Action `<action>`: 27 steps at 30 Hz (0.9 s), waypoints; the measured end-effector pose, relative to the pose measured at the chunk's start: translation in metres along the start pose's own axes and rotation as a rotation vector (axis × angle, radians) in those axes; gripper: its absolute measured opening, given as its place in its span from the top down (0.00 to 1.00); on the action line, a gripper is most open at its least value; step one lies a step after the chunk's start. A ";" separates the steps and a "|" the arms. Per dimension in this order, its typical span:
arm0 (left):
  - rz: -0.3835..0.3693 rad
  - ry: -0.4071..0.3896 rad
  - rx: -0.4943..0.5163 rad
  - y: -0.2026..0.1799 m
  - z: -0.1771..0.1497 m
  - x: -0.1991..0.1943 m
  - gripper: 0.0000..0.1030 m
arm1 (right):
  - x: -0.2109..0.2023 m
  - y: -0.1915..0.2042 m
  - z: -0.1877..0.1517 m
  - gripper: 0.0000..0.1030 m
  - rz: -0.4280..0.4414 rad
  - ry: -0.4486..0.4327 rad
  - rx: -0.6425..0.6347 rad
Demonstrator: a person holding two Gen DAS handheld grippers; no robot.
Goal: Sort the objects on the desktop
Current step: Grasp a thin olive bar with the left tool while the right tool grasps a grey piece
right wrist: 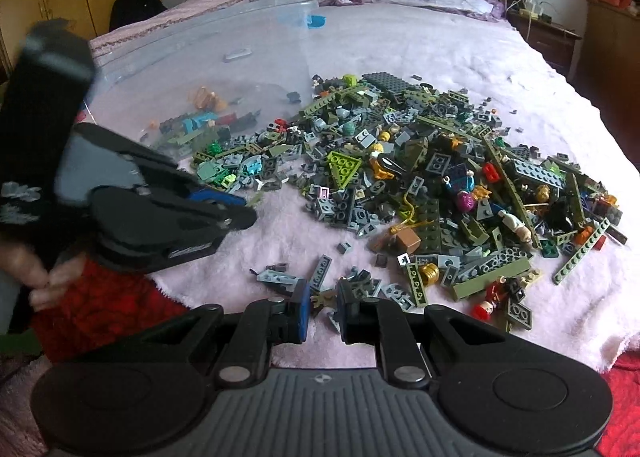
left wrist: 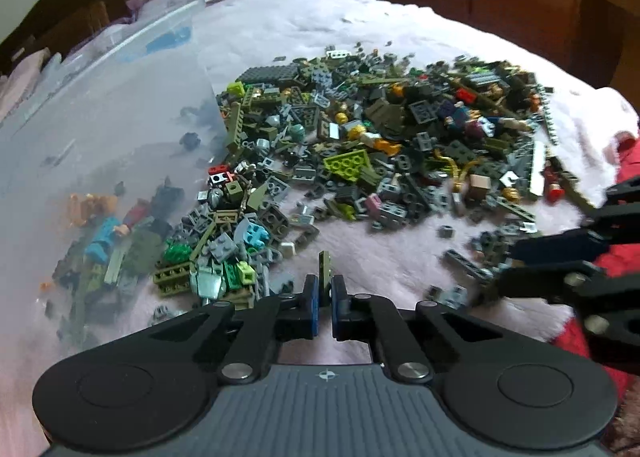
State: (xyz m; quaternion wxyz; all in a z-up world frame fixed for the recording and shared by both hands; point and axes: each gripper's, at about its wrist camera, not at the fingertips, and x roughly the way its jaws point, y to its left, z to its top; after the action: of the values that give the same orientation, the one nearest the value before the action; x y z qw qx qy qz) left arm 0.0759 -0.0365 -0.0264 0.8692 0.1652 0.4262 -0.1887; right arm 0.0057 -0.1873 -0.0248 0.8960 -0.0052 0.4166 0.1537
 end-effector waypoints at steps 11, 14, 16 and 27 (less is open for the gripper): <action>-0.041 0.020 -0.126 0.003 -0.022 -0.029 0.92 | 0.001 0.006 -0.001 0.85 0.009 0.002 -0.018; -0.040 0.014 -0.136 0.005 -0.025 -0.034 0.92 | 0.000 0.008 0.001 0.85 0.010 -0.002 -0.025; -0.038 0.011 -0.133 0.005 -0.025 -0.035 0.91 | 0.000 0.010 0.002 0.85 0.010 -0.003 -0.031; -0.074 0.039 -0.115 0.002 -0.018 -0.008 0.93 | 0.001 0.015 0.001 0.85 0.011 0.010 -0.042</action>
State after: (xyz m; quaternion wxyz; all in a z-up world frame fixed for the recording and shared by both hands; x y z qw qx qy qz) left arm 0.0601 -0.0251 -0.0300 0.8612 0.1028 0.4589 -0.1926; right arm 0.0032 -0.1728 -0.0228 0.8928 -0.0226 0.4176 0.1672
